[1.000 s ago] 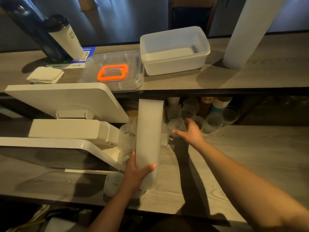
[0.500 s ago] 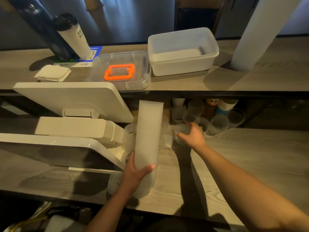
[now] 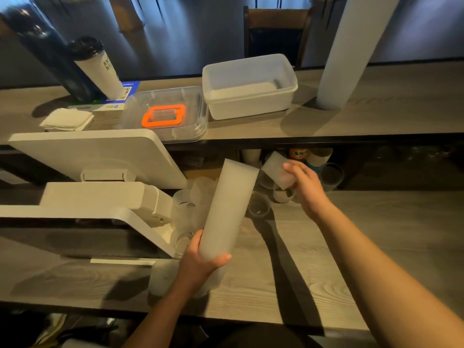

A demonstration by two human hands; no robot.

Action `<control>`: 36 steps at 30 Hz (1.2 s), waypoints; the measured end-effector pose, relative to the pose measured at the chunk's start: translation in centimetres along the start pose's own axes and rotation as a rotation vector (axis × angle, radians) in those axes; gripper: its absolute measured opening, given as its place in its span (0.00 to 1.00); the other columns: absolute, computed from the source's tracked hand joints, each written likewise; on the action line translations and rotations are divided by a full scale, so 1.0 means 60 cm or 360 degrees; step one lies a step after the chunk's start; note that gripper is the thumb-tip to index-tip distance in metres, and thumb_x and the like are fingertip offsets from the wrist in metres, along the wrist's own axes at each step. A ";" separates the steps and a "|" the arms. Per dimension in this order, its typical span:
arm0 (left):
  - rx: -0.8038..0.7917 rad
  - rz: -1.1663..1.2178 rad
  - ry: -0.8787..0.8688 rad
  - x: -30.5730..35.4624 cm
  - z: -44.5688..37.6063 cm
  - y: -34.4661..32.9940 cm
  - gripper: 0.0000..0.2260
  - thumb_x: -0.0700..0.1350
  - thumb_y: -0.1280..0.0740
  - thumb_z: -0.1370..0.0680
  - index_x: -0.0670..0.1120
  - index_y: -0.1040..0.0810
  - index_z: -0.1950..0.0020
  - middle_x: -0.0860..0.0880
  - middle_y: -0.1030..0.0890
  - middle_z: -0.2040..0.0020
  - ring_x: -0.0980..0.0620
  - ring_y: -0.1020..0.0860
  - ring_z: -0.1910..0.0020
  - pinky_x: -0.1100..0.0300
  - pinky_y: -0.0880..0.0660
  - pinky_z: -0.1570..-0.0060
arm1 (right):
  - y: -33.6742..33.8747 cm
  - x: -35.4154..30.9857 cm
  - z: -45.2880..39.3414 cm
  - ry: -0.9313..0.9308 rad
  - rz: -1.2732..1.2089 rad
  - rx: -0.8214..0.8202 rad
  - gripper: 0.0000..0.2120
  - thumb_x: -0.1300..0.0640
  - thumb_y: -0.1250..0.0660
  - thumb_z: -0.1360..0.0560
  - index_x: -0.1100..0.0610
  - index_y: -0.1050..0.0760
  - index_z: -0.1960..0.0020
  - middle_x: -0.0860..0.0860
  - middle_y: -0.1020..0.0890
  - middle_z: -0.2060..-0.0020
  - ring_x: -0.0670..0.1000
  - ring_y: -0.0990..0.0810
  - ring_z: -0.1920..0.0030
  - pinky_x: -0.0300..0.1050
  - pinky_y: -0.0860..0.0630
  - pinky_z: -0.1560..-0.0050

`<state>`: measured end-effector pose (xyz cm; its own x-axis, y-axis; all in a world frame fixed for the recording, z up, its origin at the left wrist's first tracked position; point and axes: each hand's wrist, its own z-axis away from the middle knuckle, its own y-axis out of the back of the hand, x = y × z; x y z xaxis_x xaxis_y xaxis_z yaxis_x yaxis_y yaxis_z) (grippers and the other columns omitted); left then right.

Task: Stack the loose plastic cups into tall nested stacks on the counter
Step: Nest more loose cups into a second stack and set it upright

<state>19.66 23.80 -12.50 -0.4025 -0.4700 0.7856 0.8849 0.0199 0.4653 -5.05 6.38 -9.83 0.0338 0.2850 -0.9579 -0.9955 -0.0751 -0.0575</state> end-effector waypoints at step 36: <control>-0.0079 0.0542 0.0260 -0.001 0.002 -0.014 0.46 0.61 0.22 0.46 0.49 0.30 0.31 0.46 0.21 0.40 0.46 0.21 0.42 0.45 0.21 0.45 | -0.033 0.097 -0.008 -0.0220 0.0795 -0.0100 0.31 0.46 0.31 0.22 0.58 0.35 0.24 0.55 0.26 0.31 0.53 0.25 0.35 0.45 0.27 0.41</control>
<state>18.91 23.91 -12.91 -0.0444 -0.5785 0.8144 0.9734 0.1582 0.1655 -2.83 7.72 -15.44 -0.4601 0.3230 -0.8270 -0.8799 -0.2903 0.3762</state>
